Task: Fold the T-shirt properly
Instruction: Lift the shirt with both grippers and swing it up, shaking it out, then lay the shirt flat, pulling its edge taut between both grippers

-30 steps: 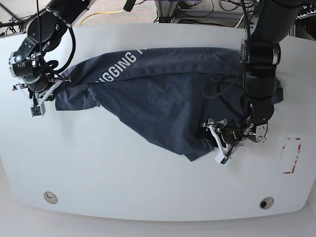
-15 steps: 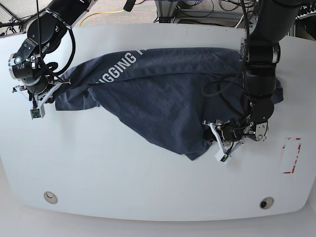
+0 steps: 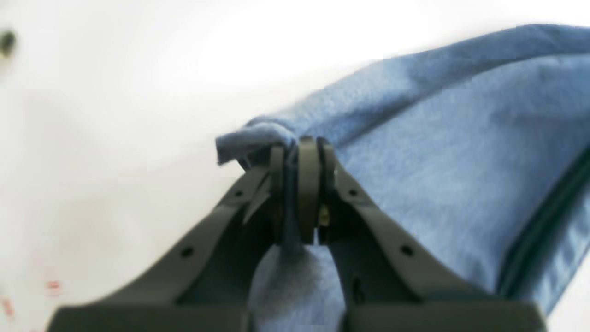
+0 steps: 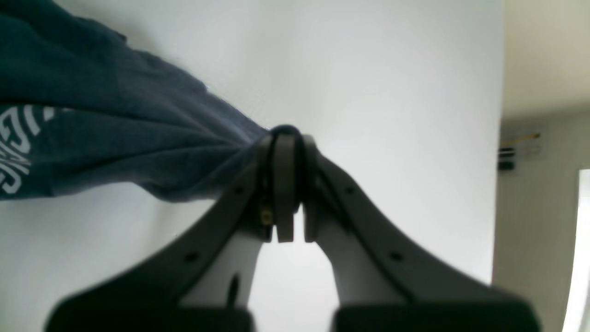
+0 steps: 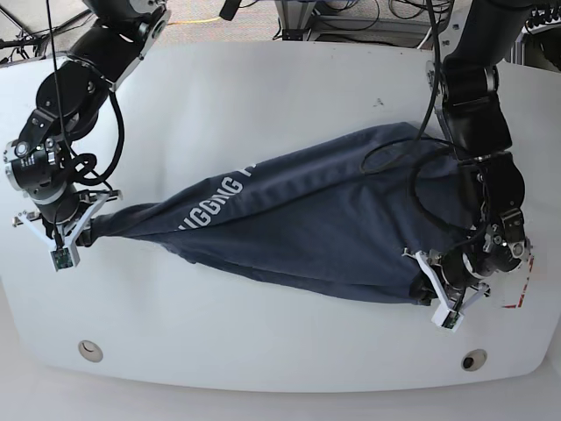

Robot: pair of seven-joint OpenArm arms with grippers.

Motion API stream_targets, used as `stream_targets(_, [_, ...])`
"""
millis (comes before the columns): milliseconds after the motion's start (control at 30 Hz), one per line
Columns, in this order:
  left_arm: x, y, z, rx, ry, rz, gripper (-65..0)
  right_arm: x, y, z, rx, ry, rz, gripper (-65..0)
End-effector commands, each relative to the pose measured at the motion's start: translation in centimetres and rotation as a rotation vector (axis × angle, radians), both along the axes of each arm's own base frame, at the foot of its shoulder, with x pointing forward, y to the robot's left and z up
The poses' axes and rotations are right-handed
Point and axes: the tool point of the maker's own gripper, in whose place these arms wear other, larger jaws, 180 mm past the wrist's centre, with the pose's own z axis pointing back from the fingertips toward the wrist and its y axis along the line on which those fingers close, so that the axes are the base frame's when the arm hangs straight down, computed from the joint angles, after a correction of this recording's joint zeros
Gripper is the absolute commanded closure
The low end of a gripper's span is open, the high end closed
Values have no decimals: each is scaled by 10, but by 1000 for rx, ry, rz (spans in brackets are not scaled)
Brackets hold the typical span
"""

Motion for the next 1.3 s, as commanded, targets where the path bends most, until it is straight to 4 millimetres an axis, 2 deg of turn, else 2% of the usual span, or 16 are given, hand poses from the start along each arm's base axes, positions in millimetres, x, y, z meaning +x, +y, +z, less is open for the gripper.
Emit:
stream_targets(0, [9, 22, 45, 37, -109, 43, 0, 15, -3, 34, -44, -92, 14, 0])
stream_targets(100, [5, 41, 76, 109, -166, 75, 0, 34, 0, 69, -99, -162, 51, 0])
stream_targets(167, [5, 46, 98, 145, -216, 84, 0, 41, -2, 87, -129, -197, 60, 0])
stream_targets(200, [4, 51, 113, 173, -248, 93, 0, 46, -3, 103, -151, -228, 63, 0])
stream_targets(300, [5, 58, 150, 213, -326, 110, 0, 62, -2, 128, -177, -265, 84, 0])
stream_targets(467, [9, 77, 216, 269, -461, 152, 0, 89, -18, 182, -218, -321, 81, 0])
stream_targets(533, [7, 84, 235, 293, -490, 173, 0, 93, -24, 203, -228, -353, 70, 0])
stream_targets(633, [-1, 103, 276, 311, -553, 243, 0, 94, -38, 246, -243, -424, 42, 0])
stream_targets(700, [-6, 118, 304, 293, -598, 297, 0, 98, -35, 273, -264, -464, 51, 0])
stream_targets(833, [-13, 126, 338, 271, -664, 334, 0, 97, -23, 311, -353, -514, 80, 0])
stream_targets(900, [-14, 125, 341, 274, -673, 334, 0, 95, -20, 316, -372, -523, 86, 0])
stream_targets(1000, [-16, 125, 331, 289, -651, 335, 0, 86, -13, 319, -408, -545, 88, 0])
stream_targets(1067, [-17, 125, 324, 295, -636, 336, 0, 83, -11, 303, -423, -511, 92, 0])
stream_targets(1167, [-14, 122, 293, 298, -572, 319, 0, 83, -5, 269, -430, -453, 118, 0])
stream_targets(1233, [-20, 120, 275, 321, -546, 314, 0, 73, -4, 250, -442, -432, 119, 0])
stream_targets(1267, [-25, 119, 264, 337, -531, 309, 0, 65, -6, 232, -431, -411, 113, 0])
